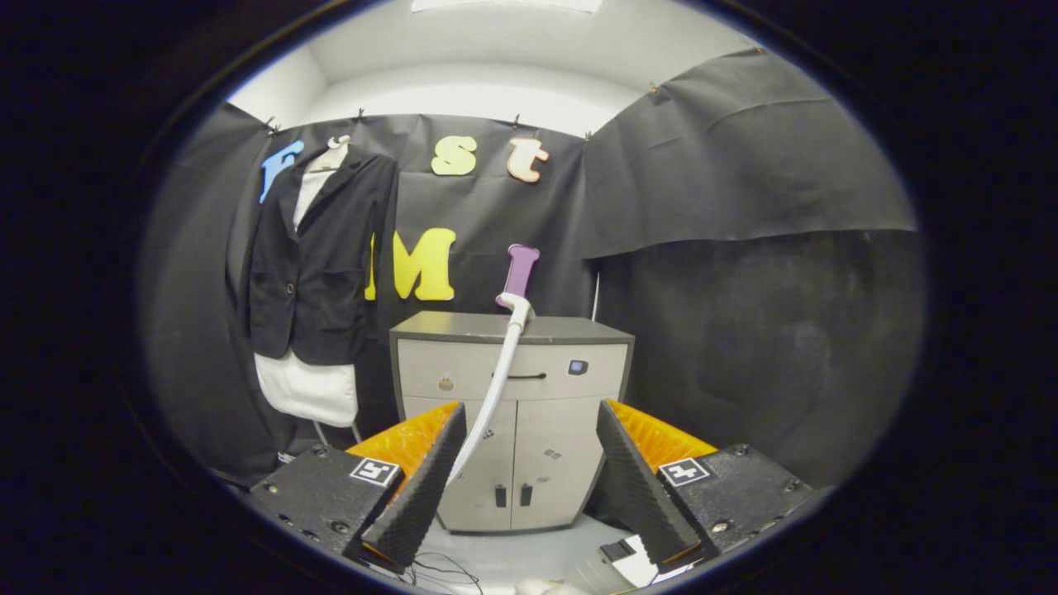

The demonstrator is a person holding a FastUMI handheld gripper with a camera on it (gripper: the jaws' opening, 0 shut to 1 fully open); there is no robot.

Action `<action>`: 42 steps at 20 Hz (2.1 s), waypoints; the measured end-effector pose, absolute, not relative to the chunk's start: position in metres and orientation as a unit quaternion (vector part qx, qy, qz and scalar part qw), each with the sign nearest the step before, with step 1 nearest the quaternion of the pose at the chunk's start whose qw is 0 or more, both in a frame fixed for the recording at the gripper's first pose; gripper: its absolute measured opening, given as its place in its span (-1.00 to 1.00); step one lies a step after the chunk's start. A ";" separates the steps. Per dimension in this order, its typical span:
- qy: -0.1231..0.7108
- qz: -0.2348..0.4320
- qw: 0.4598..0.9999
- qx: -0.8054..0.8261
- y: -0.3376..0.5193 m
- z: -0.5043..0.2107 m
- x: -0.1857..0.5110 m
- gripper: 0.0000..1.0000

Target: Iron the clothes twice with a garment steamer, once on the left side and once on the right side.

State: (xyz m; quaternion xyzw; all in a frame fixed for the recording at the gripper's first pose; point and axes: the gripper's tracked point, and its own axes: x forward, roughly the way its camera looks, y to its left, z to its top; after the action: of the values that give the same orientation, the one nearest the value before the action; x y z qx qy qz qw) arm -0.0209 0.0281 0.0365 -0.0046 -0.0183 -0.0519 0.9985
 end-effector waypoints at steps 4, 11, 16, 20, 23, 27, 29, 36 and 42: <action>-0.022 -0.037 0.999 0.000 0.025 0.076 0.031 0.98; -0.010 0.002 1.000 0.025 0.012 0.109 0.144 0.98; 0.014 0.021 1.000 0.014 0.000 0.120 0.235 0.98; 0.039 0.034 0.999 0.004 0.002 0.125 0.308 0.98; 0.063 0.043 0.997 0.013 0.010 0.124 0.358 0.98; 0.093 0.039 0.995 0.007 0.014 0.117 0.411 0.98; 0.112 0.037 0.993 0.012 0.015 0.110 0.431 0.98; 0.173 0.034 0.983 0.043 0.012 0.091 0.467 0.79; 0.176 0.027 0.982 0.061 0.017 0.094 0.464 0.05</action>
State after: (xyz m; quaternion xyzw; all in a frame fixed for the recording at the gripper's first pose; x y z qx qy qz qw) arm 0.4639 0.0165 0.0942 0.0608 0.1763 0.0274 0.9821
